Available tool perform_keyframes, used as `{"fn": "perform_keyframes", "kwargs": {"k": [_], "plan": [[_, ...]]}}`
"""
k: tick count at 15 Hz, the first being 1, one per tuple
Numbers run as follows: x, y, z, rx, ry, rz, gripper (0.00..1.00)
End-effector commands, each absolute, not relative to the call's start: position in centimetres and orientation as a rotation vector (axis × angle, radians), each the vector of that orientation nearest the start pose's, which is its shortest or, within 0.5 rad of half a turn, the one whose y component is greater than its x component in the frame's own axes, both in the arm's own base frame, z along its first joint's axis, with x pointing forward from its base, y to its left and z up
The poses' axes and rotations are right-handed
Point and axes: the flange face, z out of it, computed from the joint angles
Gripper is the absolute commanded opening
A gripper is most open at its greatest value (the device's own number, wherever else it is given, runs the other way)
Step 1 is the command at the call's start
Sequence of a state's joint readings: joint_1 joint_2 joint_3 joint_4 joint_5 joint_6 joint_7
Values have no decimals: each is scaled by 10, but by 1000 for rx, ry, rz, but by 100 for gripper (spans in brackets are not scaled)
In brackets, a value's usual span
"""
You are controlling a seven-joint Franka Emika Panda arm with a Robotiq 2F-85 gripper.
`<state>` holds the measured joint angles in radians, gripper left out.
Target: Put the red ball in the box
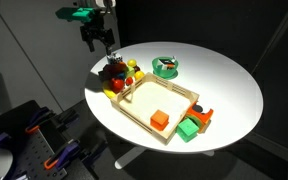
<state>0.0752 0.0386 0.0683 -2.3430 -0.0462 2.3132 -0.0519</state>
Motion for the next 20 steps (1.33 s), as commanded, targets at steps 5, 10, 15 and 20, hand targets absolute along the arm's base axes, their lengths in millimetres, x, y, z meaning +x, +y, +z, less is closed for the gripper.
{"fn": "perform_keyframes", "kwargs": {"k": [5,10,15,20], "plan": [[508,58,262,-3143,-364,83,100],[516,49,226,-3156,-329,86,100],[520,41,206,-3172,-322,69,100],[516,43,203,-3157,-316,93,100]]}}
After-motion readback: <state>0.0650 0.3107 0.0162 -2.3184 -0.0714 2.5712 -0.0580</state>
